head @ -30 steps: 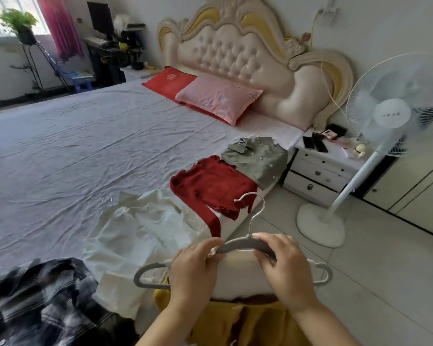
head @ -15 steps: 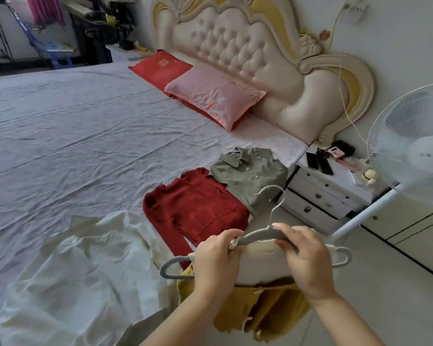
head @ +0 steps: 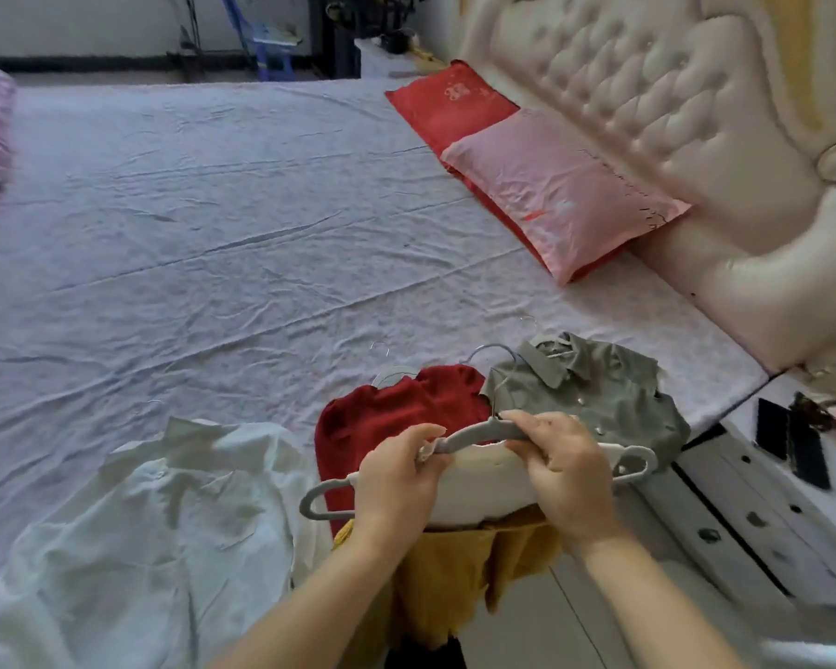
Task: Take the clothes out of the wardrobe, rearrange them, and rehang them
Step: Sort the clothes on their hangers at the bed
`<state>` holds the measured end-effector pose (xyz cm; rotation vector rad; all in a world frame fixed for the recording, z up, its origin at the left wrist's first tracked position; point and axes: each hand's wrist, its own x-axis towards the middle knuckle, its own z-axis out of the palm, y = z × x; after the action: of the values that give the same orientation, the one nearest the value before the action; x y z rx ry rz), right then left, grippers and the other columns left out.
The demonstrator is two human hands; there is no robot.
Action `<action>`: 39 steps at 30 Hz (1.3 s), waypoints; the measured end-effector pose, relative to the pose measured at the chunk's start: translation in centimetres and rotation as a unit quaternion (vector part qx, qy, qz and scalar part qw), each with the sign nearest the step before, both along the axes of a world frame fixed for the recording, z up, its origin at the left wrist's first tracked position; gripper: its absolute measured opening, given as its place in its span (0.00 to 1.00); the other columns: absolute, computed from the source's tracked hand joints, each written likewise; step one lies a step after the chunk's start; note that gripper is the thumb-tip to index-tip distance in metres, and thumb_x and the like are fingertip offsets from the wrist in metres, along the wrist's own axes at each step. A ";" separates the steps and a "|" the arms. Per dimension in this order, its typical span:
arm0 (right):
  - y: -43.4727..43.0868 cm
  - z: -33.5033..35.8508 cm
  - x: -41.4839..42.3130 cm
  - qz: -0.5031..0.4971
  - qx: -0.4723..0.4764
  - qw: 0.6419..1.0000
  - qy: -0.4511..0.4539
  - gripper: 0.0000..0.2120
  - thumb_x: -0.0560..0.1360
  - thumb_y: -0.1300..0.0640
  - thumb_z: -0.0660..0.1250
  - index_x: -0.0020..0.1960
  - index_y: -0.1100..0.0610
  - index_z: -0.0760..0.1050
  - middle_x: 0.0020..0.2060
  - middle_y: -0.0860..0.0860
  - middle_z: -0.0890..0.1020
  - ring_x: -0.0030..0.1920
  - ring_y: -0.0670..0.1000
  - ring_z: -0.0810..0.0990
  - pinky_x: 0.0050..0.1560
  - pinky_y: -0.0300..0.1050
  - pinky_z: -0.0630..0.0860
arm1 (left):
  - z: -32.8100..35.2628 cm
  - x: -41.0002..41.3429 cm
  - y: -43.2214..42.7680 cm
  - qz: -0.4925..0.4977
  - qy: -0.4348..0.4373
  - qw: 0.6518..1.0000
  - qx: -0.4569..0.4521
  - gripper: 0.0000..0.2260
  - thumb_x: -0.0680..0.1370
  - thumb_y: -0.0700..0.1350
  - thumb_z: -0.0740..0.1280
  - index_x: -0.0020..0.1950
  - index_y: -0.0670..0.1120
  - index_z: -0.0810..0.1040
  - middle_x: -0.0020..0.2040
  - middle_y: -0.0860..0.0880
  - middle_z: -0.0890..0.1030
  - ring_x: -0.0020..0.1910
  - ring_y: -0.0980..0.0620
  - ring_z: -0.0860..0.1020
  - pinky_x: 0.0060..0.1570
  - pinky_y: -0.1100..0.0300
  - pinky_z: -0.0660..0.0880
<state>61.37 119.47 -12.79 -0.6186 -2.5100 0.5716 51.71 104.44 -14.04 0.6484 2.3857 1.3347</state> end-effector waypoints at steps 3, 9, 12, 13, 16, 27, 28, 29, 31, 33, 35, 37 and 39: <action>4.1 -1.3 -5.8 0.064 -0.031 0.997 -0.015 0.14 0.67 0.61 0.68 0.52 0.55 0.82 0.39 0.50 0.82 0.44 0.47 0.73 0.48 0.35 0.70 | -1.3 -3.8 3.2 0.055 -0.015 0.998 -0.022 0.10 0.75 0.46 0.67 0.56 0.54 0.79 0.48 0.58 0.80 0.49 0.59 0.76 0.50 0.59 0.76; 9.5 -6.3 -15.8 0.140 -0.086 0.983 -0.078 0.13 0.67 0.63 0.73 0.51 0.54 0.82 0.41 0.50 0.83 0.44 0.54 0.79 0.45 0.36 0.70 | -4.0 -10.9 7.7 0.130 -0.032 0.986 -0.101 0.13 0.76 0.46 0.66 0.61 0.50 0.77 0.49 0.57 0.78 0.49 0.59 0.74 0.46 0.72 0.68; 11.0 -9.5 -21.1 0.171 -0.034 0.974 -0.146 0.14 0.72 0.60 0.70 0.57 0.54 0.79 0.47 0.53 0.81 0.47 0.55 0.78 0.42 0.41 0.71 | -6.3 -13.4 8.2 0.136 -0.016 0.976 -0.172 0.19 0.75 0.46 0.67 0.66 0.50 0.72 0.60 0.52 0.75 0.60 0.53 0.71 0.59 0.61 0.66; 11.5 -10.4 -22.7 0.164 -0.025 0.968 -0.187 0.16 0.74 0.59 0.68 0.62 0.53 0.76 0.52 0.53 0.78 0.51 0.54 0.76 0.44 0.42 0.72 | -7.1 -13.9 8.1 0.138 -0.015 0.972 -0.190 0.20 0.75 0.46 0.67 0.67 0.50 0.71 0.61 0.52 0.74 0.61 0.52 0.70 0.61 0.59 0.66; 12.6 -12.5 -25.7 0.145 -0.045 0.945 -0.289 0.19 0.77 0.58 0.64 0.67 0.54 0.69 0.60 0.54 0.72 0.59 0.54 0.70 0.55 0.46 0.71 | -9.1 -14.5 7.2 0.149 -0.037 0.966 -0.210 0.20 0.74 0.45 0.68 0.66 0.47 0.71 0.62 0.50 0.72 0.62 0.50 0.70 0.63 0.53 0.69; 9.3 -13.8 -20.9 0.230 -0.096 0.901 -0.356 0.19 0.77 0.55 0.63 0.68 0.55 0.68 0.64 0.52 0.70 0.66 0.52 0.66 0.62 0.44 0.67 | -9.7 -13.0 5.4 0.154 -0.070 0.950 -0.261 0.19 0.78 0.49 0.63 0.68 0.47 0.69 0.66 0.51 0.70 0.66 0.51 0.67 0.63 0.54 0.66; 8.8 -13.4 -20.6 0.236 -0.094 0.898 -0.360 0.19 0.78 0.55 0.63 0.68 0.55 0.68 0.64 0.52 0.70 0.66 0.51 0.66 0.61 0.44 0.68 | -9.4 -12.9 5.1 0.156 -0.067 0.950 -0.263 0.19 0.78 0.49 0.63 0.68 0.48 0.69 0.66 0.51 0.70 0.66 0.52 0.67 0.64 0.55 0.66; 8.2 -13.0 -20.4 0.243 -0.091 0.895 -0.363 0.19 0.78 0.55 0.62 0.68 0.54 0.68 0.64 0.51 0.70 0.66 0.51 0.66 0.61 0.44 0.68 | -8.9 -12.8 4.6 0.159 -0.064 0.949 -0.265 0.19 0.78 0.50 0.63 0.68 0.48 0.69 0.66 0.52 0.70 0.65 0.52 0.67 0.63 0.55 0.66; 6.5 -12.0 -19.9 0.260 -0.084 0.892 -0.361 0.20 0.78 0.54 0.63 0.68 0.55 0.68 0.64 0.51 0.70 0.66 0.51 0.66 0.62 0.44 0.68 | -7.8 -12.4 3.2 0.167 -0.056 0.946 -0.271 0.18 0.78 0.50 0.62 0.68 0.50 0.69 0.65 0.52 0.70 0.65 0.52 0.67 0.62 0.56 0.64; 4.6 -11.0 -19.5 0.274 -0.077 0.892 -0.352 0.20 0.77 0.53 0.63 0.68 0.55 0.68 0.64 0.51 0.70 0.66 0.51 0.67 0.64 0.44 0.68 | -6.7 -11.8 1.1 0.178 -0.046 0.944 -0.275 0.18 0.78 0.50 0.62 0.67 0.50 0.69 0.65 0.52 0.71 0.64 0.52 0.68 0.61 0.56 0.64; 2.2 -9.9 -19.1 0.291 -0.064 0.890 -0.344 0.20 0.77 0.53 0.64 0.68 0.55 0.68 0.64 0.51 0.71 0.65 0.51 0.67 0.64 0.44 0.68 | -5.7 -10.8 -1.6 0.193 -0.036 0.939 -0.282 0.18 0.78 0.50 0.62 0.68 0.50 0.69 0.65 0.51 0.71 0.64 0.51 0.68 0.61 0.56 0.66; -0.7 -8.7 -18.7 0.313 -0.051 0.887 -0.335 0.20 0.77 0.52 0.64 0.68 0.55 0.68 0.63 0.51 0.71 0.65 0.51 0.67 0.63 0.44 0.68 | -4.8 -9.5 -4.9 0.211 -0.029 0.933 -0.291 0.19 0.78 0.50 0.62 0.68 0.50 0.68 0.66 0.52 0.70 0.65 0.51 0.68 0.63 0.55 0.65; -4.3 -7.5 -18.1 0.334 -0.040 0.882 -0.330 0.20 0.77 0.52 0.64 0.68 0.54 0.68 0.64 0.51 0.71 0.66 0.51 0.67 0.63 0.43 0.67 | -3.9 -7.8 -8.7 0.234 -0.029 0.926 -0.293 0.19 0.78 0.51 0.62 0.69 0.50 0.67 0.67 0.52 0.69 0.66 0.51 0.68 0.63 0.55 0.64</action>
<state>43.30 115.14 -20.29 0.0989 -3.3814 0.8037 43.92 95.77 -17.95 -0.1369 2.7877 0.6777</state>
